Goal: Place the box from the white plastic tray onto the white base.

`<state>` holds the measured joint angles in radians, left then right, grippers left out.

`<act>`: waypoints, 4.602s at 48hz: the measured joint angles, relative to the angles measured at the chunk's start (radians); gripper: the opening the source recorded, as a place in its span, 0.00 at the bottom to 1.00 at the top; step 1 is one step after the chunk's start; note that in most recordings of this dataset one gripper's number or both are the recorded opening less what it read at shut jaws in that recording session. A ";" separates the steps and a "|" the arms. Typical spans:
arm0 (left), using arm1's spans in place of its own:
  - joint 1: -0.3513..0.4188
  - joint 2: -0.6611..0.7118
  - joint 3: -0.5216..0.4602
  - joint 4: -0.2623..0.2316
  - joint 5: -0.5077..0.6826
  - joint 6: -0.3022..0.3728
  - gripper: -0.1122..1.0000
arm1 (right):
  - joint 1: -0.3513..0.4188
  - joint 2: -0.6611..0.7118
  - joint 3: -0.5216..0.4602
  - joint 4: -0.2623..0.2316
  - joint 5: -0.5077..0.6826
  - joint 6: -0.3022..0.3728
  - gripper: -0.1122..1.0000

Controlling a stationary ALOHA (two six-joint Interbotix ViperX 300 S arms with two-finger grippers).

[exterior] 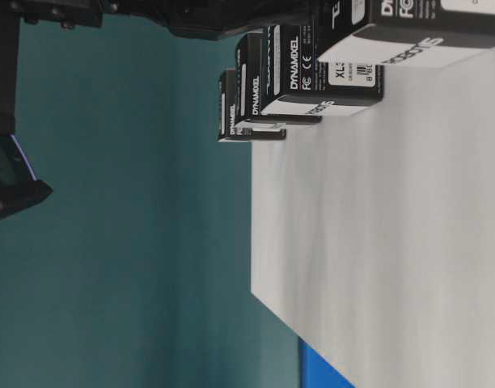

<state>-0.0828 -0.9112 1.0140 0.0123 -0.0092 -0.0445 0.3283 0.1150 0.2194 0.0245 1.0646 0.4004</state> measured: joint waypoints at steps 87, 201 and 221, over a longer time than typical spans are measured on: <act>0.003 -0.003 0.005 0.002 0.055 -0.002 0.04 | -0.043 -0.552 0.229 -0.268 -0.357 0.014 0.99; 0.003 -0.084 0.005 0.000 -0.046 -0.002 0.04 | -0.281 -1.384 0.713 -0.334 -0.462 0.002 0.99; 0.003 -0.072 0.000 0.002 -0.064 -0.002 0.04 | -0.288 -1.413 0.756 -0.336 -0.446 0.002 0.99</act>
<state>-0.0798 -0.9833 1.0140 0.0138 -0.0736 -0.0460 0.0399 -1.2977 0.9756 -0.3114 0.6182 0.4019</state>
